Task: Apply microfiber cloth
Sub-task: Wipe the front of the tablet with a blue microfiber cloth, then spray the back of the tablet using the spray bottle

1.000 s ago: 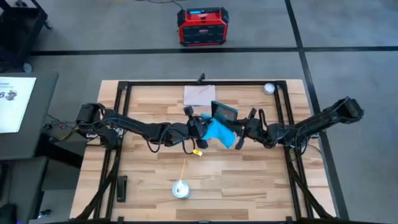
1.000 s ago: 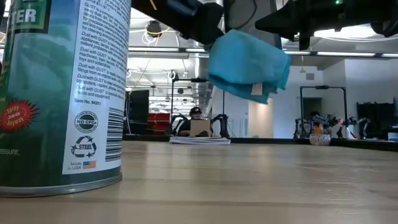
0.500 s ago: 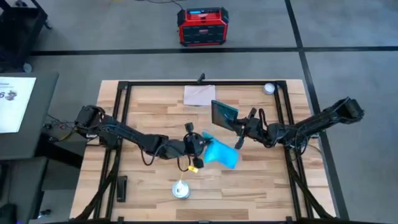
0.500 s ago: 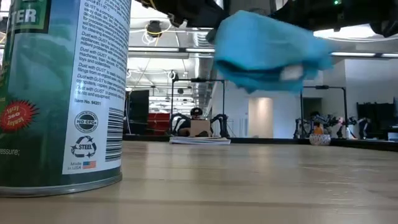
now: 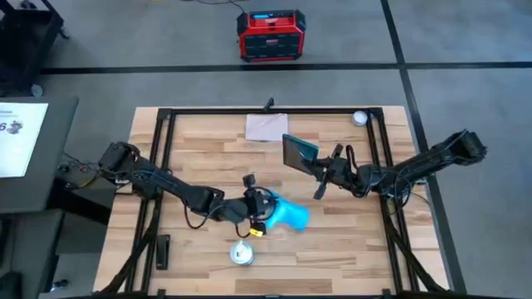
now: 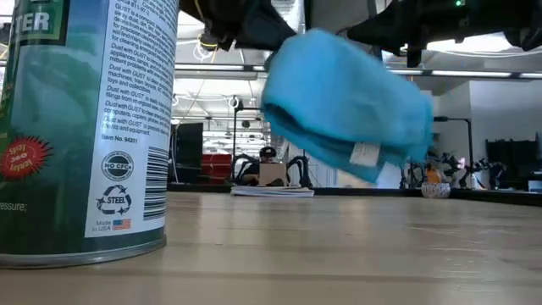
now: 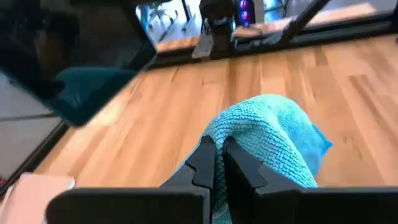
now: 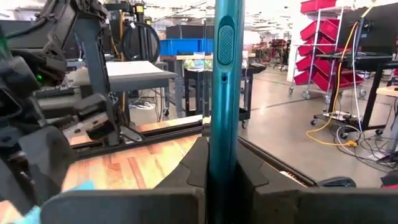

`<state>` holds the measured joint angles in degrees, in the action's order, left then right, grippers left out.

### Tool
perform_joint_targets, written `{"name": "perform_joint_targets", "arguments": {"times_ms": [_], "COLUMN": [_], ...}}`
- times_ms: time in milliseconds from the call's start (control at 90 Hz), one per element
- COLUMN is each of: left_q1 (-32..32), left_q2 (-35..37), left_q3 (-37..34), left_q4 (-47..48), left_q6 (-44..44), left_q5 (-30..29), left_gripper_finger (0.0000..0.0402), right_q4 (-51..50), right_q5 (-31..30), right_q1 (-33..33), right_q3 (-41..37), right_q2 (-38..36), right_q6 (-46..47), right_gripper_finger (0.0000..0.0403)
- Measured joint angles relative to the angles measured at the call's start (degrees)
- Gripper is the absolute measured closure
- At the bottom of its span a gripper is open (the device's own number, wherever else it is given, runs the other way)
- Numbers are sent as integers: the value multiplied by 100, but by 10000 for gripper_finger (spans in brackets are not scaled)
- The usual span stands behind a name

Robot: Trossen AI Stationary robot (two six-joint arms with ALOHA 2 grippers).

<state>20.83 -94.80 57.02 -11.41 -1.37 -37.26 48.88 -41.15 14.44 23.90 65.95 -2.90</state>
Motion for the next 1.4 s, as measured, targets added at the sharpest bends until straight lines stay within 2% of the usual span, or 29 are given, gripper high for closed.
{"name": "perform_joint_targets", "arguments": {"times_ms": [156, 333, 511, 622, 778, 956, 1100, 1222, 1278, 1333, 1400], "left_q1": [-178, -410, -554, -552, -587, -757, -837, -875, -877, -824, -663], "left_q2": [0, 0, 0, 0, -2, 115, 401, 792, 1050, 1299, 1642], "left_q3": [-442, -1046, -1283, -1283, -1216, -889, -735, -713, -713, -707, -704], "left_q4": [-21, -590, -597, -779, -1440, -1494, -1469, -1432, -1306, -1169, -641], "left_q6": [-381, -529, -753, -276, 778, 1467, 1988, 2550, 2843, 3100, 3367], "left_q5": [2, 116, 111, 118, 118, 114, 113, 98, -85, -432, -934], "left_gripper_finger": [402, 402, 401, 392, 352, 308, 294, 293, 300, 321, 368], "right_q4": [-4, -27, -71, -94, -96, -138, -197, -197, -198, -194, -195], "right_q5": [-9, -11, -11, -11, -10, -10, -11, -8, -6, -9, -13], "right_q1": [-6, -79, -132, -152, -178, -306, -359, -372, -372, -372, -372], "right_q3": [0, 0, 0, 0, 0, 0, 0, 0, 0, 0, 0], "right_q2": [-2, -2, -2, -2, -2, -2, -2, -2, -2, -2, -2], "right_q6": [-19, -17, -16, -15, -42, -61, -61, -63, -71, -81, -150], "right_gripper_finger": [393, 393, 393, 393, 393, 393, 393, 393, 393, 393, 393]}}
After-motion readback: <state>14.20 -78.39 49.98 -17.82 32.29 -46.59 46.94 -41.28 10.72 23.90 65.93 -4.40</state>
